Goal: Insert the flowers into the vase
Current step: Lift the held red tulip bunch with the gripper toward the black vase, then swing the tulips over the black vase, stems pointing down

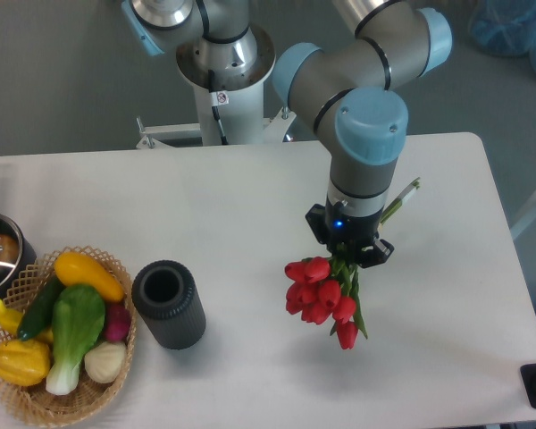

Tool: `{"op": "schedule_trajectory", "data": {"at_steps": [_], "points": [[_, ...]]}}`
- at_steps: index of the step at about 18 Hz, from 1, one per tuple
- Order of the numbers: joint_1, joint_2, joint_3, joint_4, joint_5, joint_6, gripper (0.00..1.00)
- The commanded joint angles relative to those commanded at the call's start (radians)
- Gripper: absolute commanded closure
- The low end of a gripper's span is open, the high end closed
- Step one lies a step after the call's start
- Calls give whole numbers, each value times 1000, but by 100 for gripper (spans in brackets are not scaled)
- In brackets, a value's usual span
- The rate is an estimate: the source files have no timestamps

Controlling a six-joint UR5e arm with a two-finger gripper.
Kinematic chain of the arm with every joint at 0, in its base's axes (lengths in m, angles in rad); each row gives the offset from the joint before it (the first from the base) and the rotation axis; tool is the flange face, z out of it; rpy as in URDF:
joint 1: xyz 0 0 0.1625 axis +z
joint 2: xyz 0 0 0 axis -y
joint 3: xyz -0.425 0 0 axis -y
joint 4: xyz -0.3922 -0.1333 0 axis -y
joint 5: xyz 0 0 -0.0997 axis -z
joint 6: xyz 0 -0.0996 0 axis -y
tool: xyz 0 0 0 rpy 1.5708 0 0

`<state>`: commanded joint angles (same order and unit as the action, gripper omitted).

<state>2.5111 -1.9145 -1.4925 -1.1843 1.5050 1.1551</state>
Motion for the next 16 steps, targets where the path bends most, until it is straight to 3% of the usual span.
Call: {"op": "schedule_trajectory", "data": {"at_steps": [3,8,13,16], "points": [[17,14,5,90,-130,-6,100],[34,20,-3,176,-303,-75,100],[37,29,-3,303,-538,-193,100],[29,17,12,331,-678,-258,100]]}}
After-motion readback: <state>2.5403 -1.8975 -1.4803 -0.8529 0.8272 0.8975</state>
